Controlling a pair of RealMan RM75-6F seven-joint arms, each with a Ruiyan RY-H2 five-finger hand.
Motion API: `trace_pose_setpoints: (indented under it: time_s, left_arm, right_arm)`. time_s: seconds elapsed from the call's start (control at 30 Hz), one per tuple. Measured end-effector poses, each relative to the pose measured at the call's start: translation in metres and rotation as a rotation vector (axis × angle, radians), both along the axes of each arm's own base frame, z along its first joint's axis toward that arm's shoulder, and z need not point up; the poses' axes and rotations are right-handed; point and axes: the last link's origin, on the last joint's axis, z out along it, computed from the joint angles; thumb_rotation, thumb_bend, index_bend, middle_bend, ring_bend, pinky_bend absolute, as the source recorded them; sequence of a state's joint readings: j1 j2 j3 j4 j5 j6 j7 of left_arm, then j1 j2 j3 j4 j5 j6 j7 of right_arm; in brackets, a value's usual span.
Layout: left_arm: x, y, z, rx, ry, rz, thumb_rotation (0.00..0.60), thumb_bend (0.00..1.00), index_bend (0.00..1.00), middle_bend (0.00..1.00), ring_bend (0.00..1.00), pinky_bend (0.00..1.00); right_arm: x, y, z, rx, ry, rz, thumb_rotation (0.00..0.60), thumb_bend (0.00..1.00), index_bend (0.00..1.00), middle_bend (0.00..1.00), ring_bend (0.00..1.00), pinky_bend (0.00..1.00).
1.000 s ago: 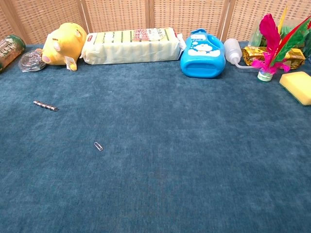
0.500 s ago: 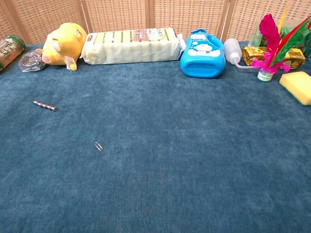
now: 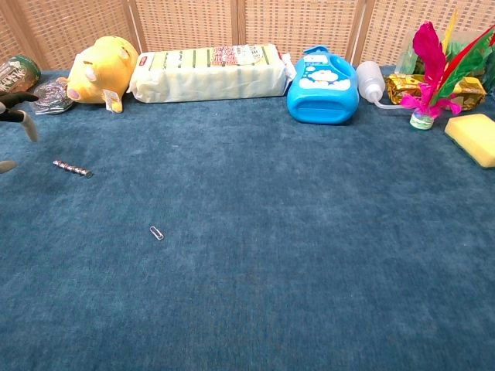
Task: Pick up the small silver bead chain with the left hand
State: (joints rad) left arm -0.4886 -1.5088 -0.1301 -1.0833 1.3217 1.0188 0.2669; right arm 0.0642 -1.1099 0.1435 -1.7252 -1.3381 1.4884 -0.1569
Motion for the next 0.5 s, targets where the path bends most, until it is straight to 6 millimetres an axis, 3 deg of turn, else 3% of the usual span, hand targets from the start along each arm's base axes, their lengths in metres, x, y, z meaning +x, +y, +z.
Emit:
trace_pose_setpoints:
  time_s: [0.5]
  left_arm:
    - [0.015,0.006,-0.021,-0.039,0.045,-0.013,0.600,0.62,0.38,0.00,0.00,0.00]
  right_arm:
    - [0.000,0.000,-0.001,0.008,0.002,-0.001,0.560,0.00,0.00,0.00,0.00,0.00]
